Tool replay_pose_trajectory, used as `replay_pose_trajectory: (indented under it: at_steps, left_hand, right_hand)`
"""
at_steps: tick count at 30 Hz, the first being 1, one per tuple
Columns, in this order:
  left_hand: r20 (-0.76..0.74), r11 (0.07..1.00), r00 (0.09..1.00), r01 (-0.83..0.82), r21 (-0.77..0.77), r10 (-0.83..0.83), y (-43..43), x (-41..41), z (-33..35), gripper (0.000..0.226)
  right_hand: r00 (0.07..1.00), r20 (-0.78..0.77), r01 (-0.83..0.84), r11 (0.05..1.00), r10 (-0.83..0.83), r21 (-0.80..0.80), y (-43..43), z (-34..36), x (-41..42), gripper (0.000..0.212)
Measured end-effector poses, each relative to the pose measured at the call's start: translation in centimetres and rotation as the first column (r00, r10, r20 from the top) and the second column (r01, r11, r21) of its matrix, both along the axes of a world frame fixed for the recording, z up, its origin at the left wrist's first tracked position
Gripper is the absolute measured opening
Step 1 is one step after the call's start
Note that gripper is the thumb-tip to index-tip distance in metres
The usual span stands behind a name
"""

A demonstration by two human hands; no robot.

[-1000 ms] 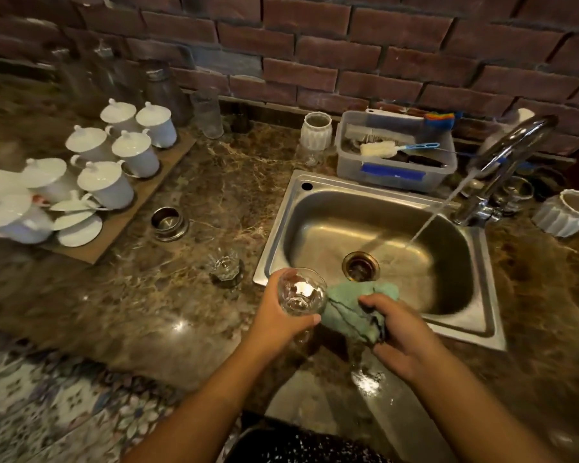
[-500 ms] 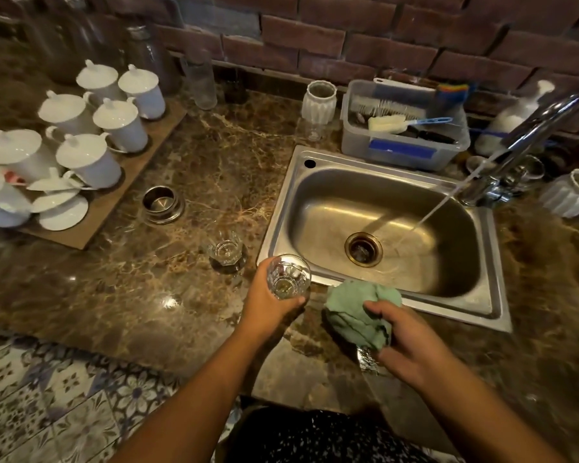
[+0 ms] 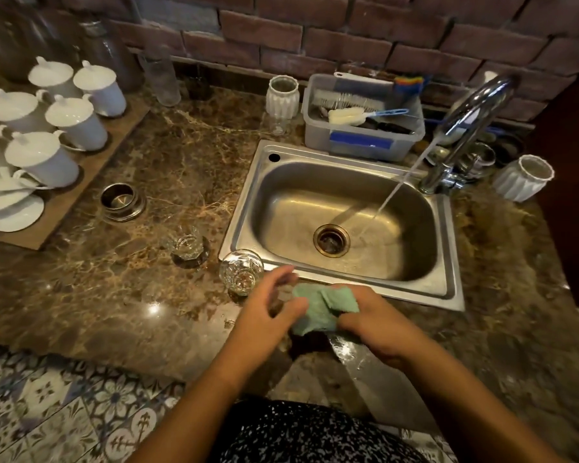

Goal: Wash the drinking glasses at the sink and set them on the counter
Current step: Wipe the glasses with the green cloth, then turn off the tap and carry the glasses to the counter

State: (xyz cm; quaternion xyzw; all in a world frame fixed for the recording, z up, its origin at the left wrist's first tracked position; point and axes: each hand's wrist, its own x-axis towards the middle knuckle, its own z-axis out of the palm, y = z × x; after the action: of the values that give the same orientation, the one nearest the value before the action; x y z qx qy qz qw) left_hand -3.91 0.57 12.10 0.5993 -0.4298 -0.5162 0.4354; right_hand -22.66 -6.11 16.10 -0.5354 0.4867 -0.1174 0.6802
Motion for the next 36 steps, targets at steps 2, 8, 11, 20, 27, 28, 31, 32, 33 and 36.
replay_pose_trajectory:
  at_steps: [2,8,11,20,27,28,31,32,33,36]
  left_hand:
    - [-0.019,0.968,0.97,0.242,0.065,-0.241,-1.7,-1.3,0.6,0.054]
    - [-0.364,0.88,0.897,0.369,0.299,-0.252,-2.2,-2.0,-2.5,0.051]
    - [-0.357,0.859,0.918,0.318,0.401,-0.173,-2.6,-2.7,-3.5,0.05]
    - [0.269,0.91,0.914,0.194,0.366,-0.303,-4.7,-7.2,-6.6,0.016]
    - [0.724,0.891,0.519,0.269,0.365,-0.454,-4.1,-7.9,-7.5,0.053]
    - [0.731,0.889,0.505,0.257,0.379,-0.458,-4.3,-8.0,-7.3,0.055]
    - [0.762,0.889,0.471,0.332,0.314,-0.445,-5.6,-8.5,-6.6,0.057]
    - [0.777,0.889,0.47,0.389,0.243,-0.418,-6.1,-8.9,-6.3,0.054]
    - [0.793,0.881,0.466,0.44,0.176,-0.392,-6.8,-9.3,-6.1,0.051]
    - [0.825,0.868,0.431,0.477,0.136,-0.366,-8.9,-11.8,-6.4,0.061]
  right_hand:
    - [0.992,0.04,-0.123,0.99,0.121,0.062,-0.2,0.7,-0.9,0.04]
    - [0.935,0.253,0.134,0.907,-0.249,0.4,0.3,-1.4,-4.0,0.048]
    - [0.874,0.205,0.287,0.809,-0.44,0.514,1.6,-4.0,-4.9,0.034]
    - [0.888,-0.319,0.315,0.944,-0.331,-0.103,1.0,-9.5,-8.1,0.013]
    - [0.713,-0.691,-0.188,0.917,-0.12,-0.353,1.2,-11.7,-9.4,0.027]
    - [0.701,-0.705,-0.21,0.914,-0.107,-0.347,1.0,-11.7,-9.5,0.029]
    - [0.728,-0.684,-0.255,0.913,-0.035,-0.318,0.4,-11.6,-10.4,0.042]
    - [0.74,-0.672,-0.268,0.908,-0.02,-0.322,0.1,-11.4,-10.7,0.04]
    - [0.748,-0.663,-0.269,0.905,-0.019,-0.33,-0.3,-11.2,-11.2,0.037]
    - [0.778,-0.62,-0.193,0.899,-0.103,-0.392,-2.1,-10.5,-13.3,0.021]
